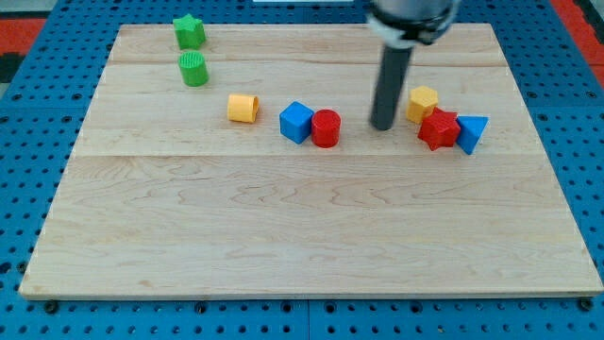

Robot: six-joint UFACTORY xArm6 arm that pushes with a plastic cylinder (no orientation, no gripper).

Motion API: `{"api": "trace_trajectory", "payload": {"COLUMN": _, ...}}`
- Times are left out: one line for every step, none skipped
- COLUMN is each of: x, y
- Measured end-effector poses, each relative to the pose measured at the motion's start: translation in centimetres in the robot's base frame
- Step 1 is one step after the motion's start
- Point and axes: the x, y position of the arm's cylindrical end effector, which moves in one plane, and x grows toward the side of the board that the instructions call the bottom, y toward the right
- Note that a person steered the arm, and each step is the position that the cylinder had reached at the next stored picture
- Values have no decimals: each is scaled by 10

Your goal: Move the blue cube left to the yellow hexagon

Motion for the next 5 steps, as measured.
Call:
{"api": "trace_trajectory", "payload": {"x": 79, "y": -64}}
{"api": "trace_trajectory", "payload": {"x": 52, "y": -146}}
{"api": "trace_trajectory", "payload": {"x": -21, "y": -177}}
{"api": "trace_trajectory", "payload": {"x": -28, "y": -68}}
{"api": "trace_trajectory", "payload": {"x": -6, "y": 19}}
